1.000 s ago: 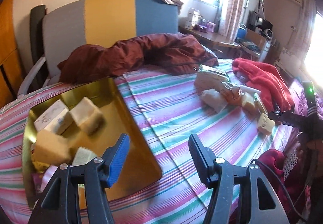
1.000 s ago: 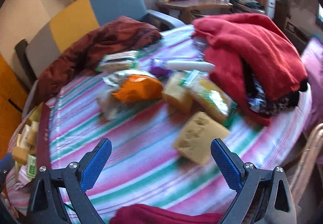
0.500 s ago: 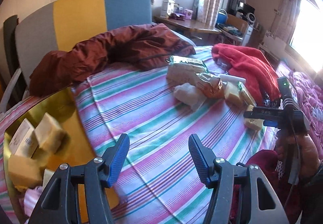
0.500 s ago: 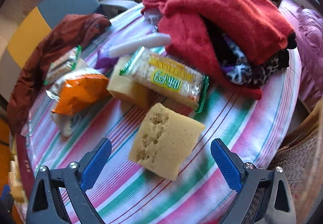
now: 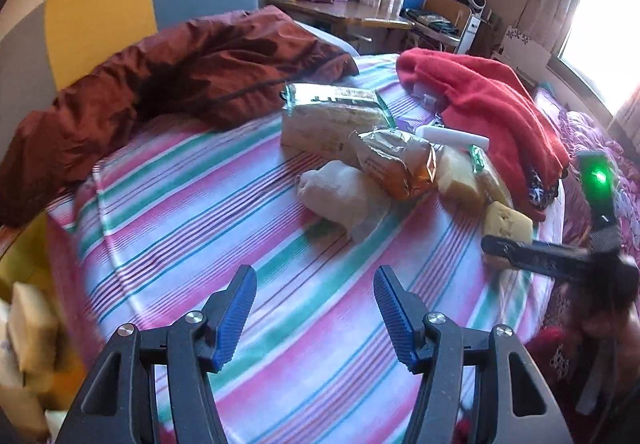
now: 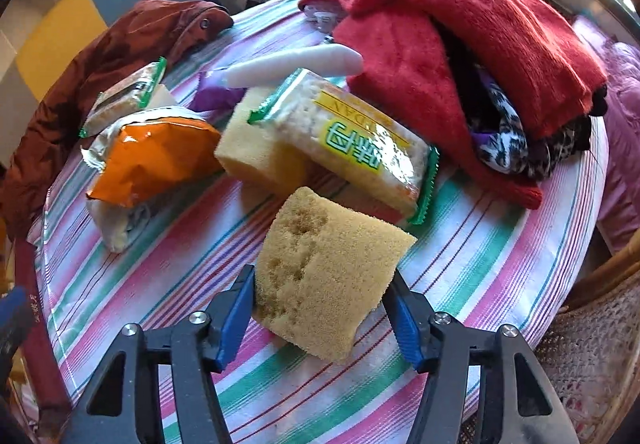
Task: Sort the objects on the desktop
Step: 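Grasp the white rolled sock with the left tool while the right tool grasps a yellow sponge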
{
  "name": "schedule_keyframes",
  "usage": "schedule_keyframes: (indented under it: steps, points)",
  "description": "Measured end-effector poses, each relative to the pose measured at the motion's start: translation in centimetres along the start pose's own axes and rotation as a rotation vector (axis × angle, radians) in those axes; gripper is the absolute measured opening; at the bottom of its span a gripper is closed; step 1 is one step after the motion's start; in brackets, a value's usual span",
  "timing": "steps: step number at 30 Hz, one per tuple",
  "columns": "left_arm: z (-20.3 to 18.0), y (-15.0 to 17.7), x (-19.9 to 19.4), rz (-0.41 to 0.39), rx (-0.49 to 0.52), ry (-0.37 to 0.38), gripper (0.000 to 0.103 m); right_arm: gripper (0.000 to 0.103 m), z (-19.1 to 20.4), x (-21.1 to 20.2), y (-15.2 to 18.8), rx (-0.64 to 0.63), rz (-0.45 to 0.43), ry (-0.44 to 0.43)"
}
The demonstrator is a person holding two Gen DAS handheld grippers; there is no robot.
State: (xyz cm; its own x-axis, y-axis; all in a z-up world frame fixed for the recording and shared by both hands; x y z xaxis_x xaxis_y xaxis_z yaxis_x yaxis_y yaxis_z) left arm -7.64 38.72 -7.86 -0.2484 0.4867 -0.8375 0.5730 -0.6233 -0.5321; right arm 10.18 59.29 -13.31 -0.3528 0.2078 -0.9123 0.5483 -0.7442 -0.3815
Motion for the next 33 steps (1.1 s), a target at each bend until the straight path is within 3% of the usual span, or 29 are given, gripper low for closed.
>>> schedule_keyframes:
  steps: [5, 8, 15, 21, 24, 27, 33]
  points:
    - [-0.7, -1.9, 3.5, 0.05, 0.074, 0.015, 0.071, 0.063, 0.6, -0.1, 0.1, -0.017, -0.002, -0.041]
    - [-1.1, -3.0, 5.0, 0.061, 0.114, 0.021, 0.082, 0.063, 0.7, -0.3, 0.3, -0.026, 0.002, -0.058]
    - [-3.1, -4.9, 7.7, 0.05, 0.339, 0.011, 0.083, 0.063, 1.2, 0.0, 0.5, -0.031, 0.031, -0.09]
    - [-3.4, -5.6, 10.0, 0.092, 0.42, 0.031, 0.084, 0.064, 1.0, -0.1, 0.8, -0.026, 0.047, -0.107]
    - [-3.6, -5.1, 11.4, 0.139, 0.442, 0.042, 0.076, 0.064, 1.1, -0.1, 0.8, -0.032, 0.046, -0.101]
    - [-3.3, -4.8, 11.0, 0.12, 0.422, 0.046, 0.074, 0.064, 1.2, -0.2, 0.9, -0.042, 0.043, -0.095]
    - [-1.9, -3.1, 8.8, 0.122, 0.245, 0.052, 0.073, 0.064, 2.3, -0.5, 1.0, -0.094, 0.019, -0.095]
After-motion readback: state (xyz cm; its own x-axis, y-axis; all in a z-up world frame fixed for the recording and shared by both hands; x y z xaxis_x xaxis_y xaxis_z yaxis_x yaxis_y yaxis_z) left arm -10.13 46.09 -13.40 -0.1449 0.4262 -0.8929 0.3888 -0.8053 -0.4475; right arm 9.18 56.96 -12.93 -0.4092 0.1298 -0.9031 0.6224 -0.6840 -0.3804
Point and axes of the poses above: each gripper's, at about its wrist camera, not at the fingertips, and x roughly the way its jaws point, z to its left, y to its underside, the point moved 2 cm from there along x, roughly the way its jaws point, and after that the axes turned 1 degree about z, right-handed, at the moved point
